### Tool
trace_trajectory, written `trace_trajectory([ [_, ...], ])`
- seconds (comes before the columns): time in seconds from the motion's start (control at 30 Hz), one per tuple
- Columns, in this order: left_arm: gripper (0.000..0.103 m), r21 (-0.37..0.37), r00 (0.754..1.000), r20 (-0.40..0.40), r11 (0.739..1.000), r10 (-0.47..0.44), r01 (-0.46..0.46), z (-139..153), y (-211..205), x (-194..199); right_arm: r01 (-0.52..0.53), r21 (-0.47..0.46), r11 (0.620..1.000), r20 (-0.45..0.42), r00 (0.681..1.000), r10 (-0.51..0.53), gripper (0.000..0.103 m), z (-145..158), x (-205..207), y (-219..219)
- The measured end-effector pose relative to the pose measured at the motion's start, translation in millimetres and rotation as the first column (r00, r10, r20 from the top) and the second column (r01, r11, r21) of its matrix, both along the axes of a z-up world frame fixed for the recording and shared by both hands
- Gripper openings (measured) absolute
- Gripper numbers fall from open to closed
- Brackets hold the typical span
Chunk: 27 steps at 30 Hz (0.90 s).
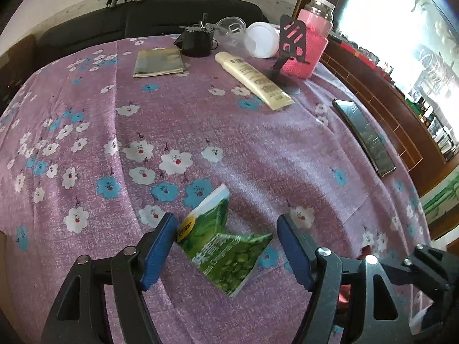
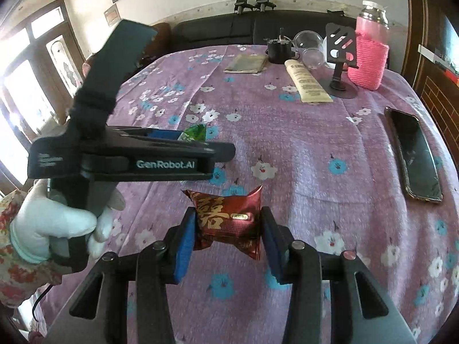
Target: Organize snacks
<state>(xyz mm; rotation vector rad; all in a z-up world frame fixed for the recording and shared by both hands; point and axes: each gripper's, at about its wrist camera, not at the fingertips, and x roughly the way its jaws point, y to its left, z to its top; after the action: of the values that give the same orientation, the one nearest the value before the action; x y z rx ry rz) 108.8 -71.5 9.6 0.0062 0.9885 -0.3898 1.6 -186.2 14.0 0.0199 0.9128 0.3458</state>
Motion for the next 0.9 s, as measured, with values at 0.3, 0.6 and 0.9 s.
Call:
trace_trajectory([
  [0.3,0.04,-0.029,0.998,0.062,0.999,-0.019,0.021,27.3,10.9,-33.8,0.044,0.04,0.998,-0.017,0.999,-0.044,0.042,-4.9,-16.9,-11.8],
  [0.6,0.033,-0.101,0.995,0.058,0.991,-0.086,0.092,42.1,22.4,-91.8,0.05,0.064,0.997,-0.02,0.999,-0.049,0.043,-3.4,-50.4,-15.5],
  [0.9,0.071,-0.039,0.987,0.09,0.99,-0.131,0.135,41.7,28.3,-113.4,0.074,0.092,0.993,-0.03,0.997,-0.071,0.043,-5.9,-68.3,-26.0],
])
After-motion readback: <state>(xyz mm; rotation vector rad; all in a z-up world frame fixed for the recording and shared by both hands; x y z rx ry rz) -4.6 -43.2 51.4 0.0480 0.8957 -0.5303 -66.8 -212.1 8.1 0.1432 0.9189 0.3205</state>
